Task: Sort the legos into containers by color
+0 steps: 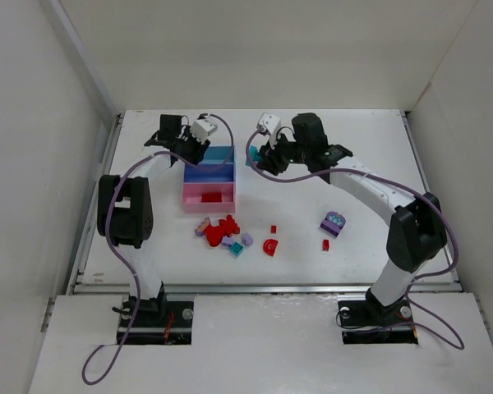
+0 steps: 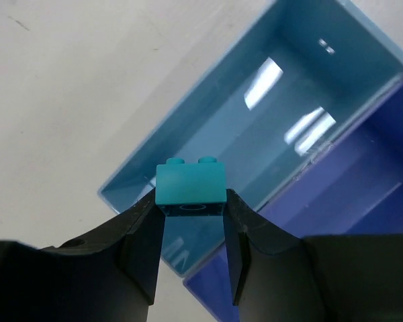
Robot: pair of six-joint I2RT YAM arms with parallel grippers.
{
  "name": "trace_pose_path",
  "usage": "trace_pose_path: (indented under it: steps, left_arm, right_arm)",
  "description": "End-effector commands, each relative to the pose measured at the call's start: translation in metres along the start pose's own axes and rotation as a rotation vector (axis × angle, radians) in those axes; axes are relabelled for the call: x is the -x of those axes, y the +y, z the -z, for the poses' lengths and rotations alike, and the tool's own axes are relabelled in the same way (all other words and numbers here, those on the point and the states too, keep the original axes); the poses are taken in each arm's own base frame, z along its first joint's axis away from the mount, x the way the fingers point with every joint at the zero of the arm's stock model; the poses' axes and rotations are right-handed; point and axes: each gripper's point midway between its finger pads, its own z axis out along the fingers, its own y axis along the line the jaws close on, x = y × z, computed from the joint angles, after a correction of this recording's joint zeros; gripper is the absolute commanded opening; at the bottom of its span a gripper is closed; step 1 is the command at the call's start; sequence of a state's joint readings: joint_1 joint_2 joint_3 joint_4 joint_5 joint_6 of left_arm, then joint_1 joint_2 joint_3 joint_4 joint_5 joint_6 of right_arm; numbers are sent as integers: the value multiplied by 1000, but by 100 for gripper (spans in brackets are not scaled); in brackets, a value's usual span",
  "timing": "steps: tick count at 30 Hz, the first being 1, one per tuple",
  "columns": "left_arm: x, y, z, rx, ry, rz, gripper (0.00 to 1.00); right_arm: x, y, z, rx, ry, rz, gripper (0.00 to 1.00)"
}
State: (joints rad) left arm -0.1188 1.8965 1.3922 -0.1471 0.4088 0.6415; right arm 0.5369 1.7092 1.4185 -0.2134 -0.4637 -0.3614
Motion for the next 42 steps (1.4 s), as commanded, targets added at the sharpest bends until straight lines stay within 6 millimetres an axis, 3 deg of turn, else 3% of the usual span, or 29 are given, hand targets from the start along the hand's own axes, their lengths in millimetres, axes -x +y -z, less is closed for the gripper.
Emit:
trace_pose_path:
  steps: [1, 6, 9, 16, 18, 22, 25, 28, 29, 30, 31, 32, 34, 35, 37, 42]
  left_arm:
    - [52, 33, 13, 129, -125, -41, 1]
    - [53, 29, 9, 108, -139, -24, 1]
    - [53, 22, 9, 68, -144, -30, 6]
    - [44, -5, 17, -81, -96, -96, 43]
    - [43, -8, 23, -103, -81, -132, 59]
    - [60, -3, 36, -76, -116, -174, 78]
    - [79, -1, 48, -77, -149, -186, 78]
    - [106, -21, 72, -191, -249, -339, 75]
    - [105, -47, 86, -306, -281, -374, 73]
    - [110, -58, 93, -350, -327, -533, 73]
    - [108, -70, 100, -398, -351, -589, 75]
    - [103, -97, 113, -510, -381, -610, 77]
    - [99, -121, 122, -601, -446, -703, 82]
    - [105, -132, 127, -628, -504, -783, 88]
    - [114, -158, 135, -705, -578, -771, 92]
    - [137, -178, 141, -750, -633, -796, 96]
  right_arm:
    - [38, -11, 5, -28, -98, 24, 0]
    - [29, -8, 1, -21, -81, -18, 0]
    - [29, -7, 4, -21, -83, -26, 0]
    - [27, -10, 9, -57, -74, -27, 0]
    - [31, -10, 12, -60, -81, -14, 0]
    - [31, -9, 14, -60, -83, -13, 0]
    - [28, -5, 16, -48, -80, -15, 0]
    - [27, -3, 22, -58, -80, -14, 0]
    - [27, -3, 22, -58, -80, -14, 0]
    - [31, -3, 25, -61, -89, -1, 0]
    - [31, -3, 25, -61, -89, 0, 0]
    - [35, -4, 28, -65, -98, 15, 0]
    - [37, 2, 26, -47, -102, 36, 0]
    - [39, 10, 24, -21, -108, 54, 0]
    - [42, 22, 22, 23, -119, 72, 0]
    - [42, 40, 20, 79, -126, 90, 0]
